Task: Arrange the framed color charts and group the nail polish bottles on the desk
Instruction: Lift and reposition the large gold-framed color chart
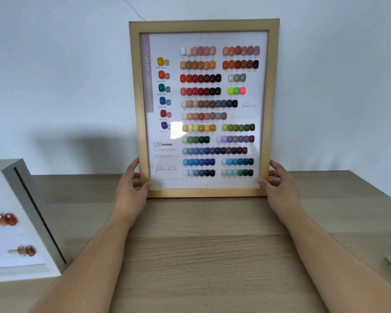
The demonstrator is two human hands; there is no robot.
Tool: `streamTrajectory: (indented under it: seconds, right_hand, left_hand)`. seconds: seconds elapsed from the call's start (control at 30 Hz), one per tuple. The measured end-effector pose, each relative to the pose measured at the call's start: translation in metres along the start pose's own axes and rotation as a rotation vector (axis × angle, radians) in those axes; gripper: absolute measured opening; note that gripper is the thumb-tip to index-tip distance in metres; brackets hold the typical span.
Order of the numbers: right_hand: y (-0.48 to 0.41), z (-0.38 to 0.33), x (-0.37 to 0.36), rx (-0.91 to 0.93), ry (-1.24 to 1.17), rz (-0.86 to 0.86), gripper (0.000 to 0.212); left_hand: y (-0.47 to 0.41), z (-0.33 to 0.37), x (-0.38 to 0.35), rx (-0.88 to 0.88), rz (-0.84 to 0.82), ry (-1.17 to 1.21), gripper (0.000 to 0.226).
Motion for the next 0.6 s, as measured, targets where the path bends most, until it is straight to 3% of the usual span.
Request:
streamTrajectory:
  seconds: [0.6]
  right_hand:
    - [0.005,-0.003,-0.002,0.014,0.1,-0.011,0.059]
  left_hand:
    - [0.011,0.006,0.0,-0.028,0.036,-0.074,0.067]
Point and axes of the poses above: each hand's wrist, its own y-axis away from the middle knuckle, its own x-axis out of the back of the hand, z = x × y, the point moved 1 cm from there along -y, towards the middle knuckle, and after that the axes turned 9 degrees about y, right-handed, at the moved point
